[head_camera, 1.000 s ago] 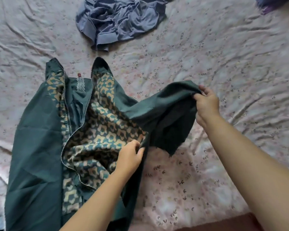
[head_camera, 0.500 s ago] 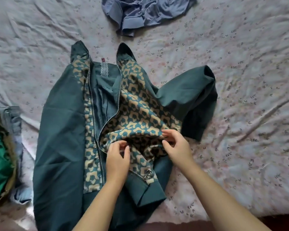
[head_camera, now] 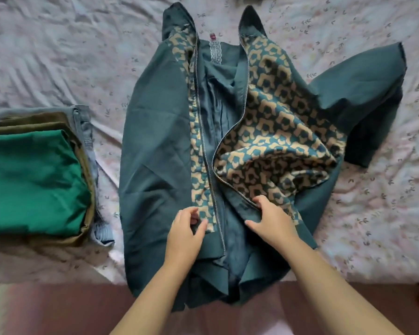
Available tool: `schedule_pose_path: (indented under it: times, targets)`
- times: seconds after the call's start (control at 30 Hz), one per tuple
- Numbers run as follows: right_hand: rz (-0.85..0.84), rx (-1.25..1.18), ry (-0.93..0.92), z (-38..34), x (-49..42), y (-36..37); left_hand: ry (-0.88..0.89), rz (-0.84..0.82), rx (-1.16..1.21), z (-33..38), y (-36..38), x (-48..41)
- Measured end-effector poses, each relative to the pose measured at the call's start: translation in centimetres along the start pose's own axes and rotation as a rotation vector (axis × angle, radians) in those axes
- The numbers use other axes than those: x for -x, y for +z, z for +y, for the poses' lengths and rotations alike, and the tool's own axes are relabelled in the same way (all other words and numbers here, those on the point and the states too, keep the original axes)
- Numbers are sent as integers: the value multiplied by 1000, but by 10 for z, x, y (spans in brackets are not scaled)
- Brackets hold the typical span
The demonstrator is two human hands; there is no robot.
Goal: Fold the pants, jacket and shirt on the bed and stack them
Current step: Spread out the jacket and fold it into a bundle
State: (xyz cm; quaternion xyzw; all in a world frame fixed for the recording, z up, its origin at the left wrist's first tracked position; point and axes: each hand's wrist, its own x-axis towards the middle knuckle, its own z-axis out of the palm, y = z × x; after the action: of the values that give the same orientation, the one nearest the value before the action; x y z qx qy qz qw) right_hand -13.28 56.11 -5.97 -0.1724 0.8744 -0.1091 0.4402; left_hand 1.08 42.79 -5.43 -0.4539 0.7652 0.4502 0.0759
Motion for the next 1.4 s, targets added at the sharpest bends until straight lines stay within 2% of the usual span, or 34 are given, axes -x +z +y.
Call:
schedule_pose_path:
  times: [0.1,0.23,0.3,0.37,0.43,0.5,0.57,0.6,0.67,0.73,0.83,0.93,1.03,1.17,1.27,1.4]
  targets:
    - [-50,-39,-21,8,23,7,-120,-137,216,8,6,7]
    - [-184,-468,-131,-11,52,33,-319,-237,482,8,8,11]
    - [-274,-644,-154,-19,62,45,-346,-243,456,5,8,13]
    - [-309,-797,-124,-17,72,49,-328,-233,329,0,9,16]
    - [-198,-936,-103,-7,83,50,-289,-226,207,-2,11,22]
    - [125,-975,-55,15,95,53,-262,-194,129,-3,13,27]
    - [443,-850,32,44,107,59,-230,-136,125,-9,13,30]
    - [522,-772,78,58,114,63,-202,-113,117,-13,13,31]
    - [539,-661,126,80,125,76,-128,-78,93,-22,9,34]
    - [481,-618,103,86,131,90,-72,-26,81,-30,4,39]
    - [406,-715,93,73,128,109,15,72,106,-41,-10,42]
    - [424,-752,81,58,112,118,68,131,103,-51,-28,39]
    - [465,-605,42,51,99,119,18,113,42,-61,-36,36]
    - [419,-536,176,58,85,117,-120,117,113,-74,-38,39]
    - [495,-658,147,58,81,112,-121,192,172,-76,-43,43]
    - [671,-1016,16,46,95,92,-40,284,79,-67,-50,46]
